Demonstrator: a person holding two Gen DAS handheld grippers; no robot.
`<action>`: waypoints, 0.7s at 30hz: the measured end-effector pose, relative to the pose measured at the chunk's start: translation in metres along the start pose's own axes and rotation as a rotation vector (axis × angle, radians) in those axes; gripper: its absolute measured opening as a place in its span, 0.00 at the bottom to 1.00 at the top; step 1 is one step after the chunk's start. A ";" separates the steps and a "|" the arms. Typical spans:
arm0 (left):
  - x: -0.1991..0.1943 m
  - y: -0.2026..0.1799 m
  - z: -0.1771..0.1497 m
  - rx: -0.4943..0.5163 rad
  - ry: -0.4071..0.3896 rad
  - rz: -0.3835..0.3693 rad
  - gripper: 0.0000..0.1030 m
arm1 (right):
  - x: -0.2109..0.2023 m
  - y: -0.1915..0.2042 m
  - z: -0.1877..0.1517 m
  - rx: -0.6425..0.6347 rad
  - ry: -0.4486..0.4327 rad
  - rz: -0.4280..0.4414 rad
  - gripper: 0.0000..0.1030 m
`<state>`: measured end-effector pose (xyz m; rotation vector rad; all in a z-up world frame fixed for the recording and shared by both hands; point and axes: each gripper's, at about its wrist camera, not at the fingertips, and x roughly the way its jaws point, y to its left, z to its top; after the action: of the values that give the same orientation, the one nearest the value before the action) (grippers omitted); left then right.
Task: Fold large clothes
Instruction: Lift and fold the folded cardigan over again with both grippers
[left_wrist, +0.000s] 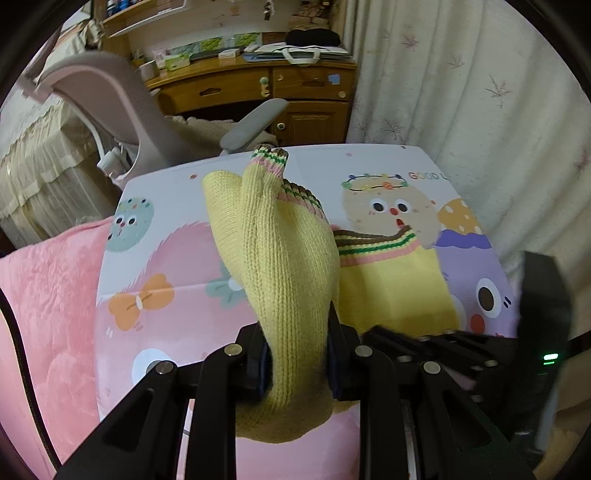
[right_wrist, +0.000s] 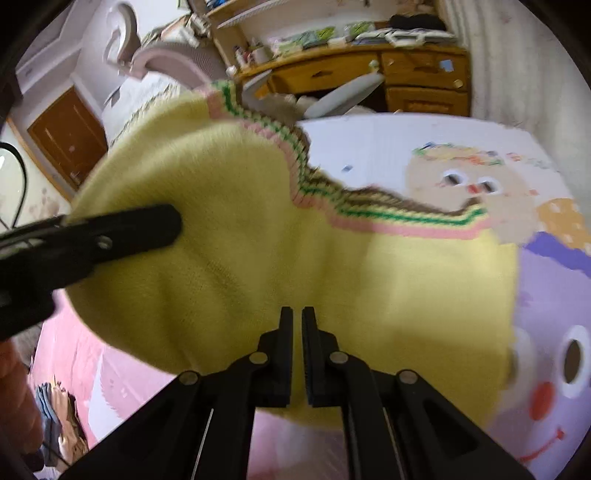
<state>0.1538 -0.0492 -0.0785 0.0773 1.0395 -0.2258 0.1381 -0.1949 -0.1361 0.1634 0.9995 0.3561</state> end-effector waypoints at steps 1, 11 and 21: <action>-0.001 -0.007 0.001 0.016 0.004 0.006 0.21 | -0.010 -0.006 -0.001 0.006 -0.011 -0.023 0.05; 0.017 -0.094 0.002 0.167 0.067 0.038 0.24 | -0.059 -0.072 -0.032 0.115 -0.030 -0.204 0.05; 0.041 -0.147 0.007 0.101 0.050 -0.249 0.45 | -0.077 -0.098 -0.056 0.184 -0.031 -0.245 0.05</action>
<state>0.1474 -0.1994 -0.1041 0.0442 1.0865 -0.5047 0.0750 -0.3158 -0.1342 0.2095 1.0081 0.0380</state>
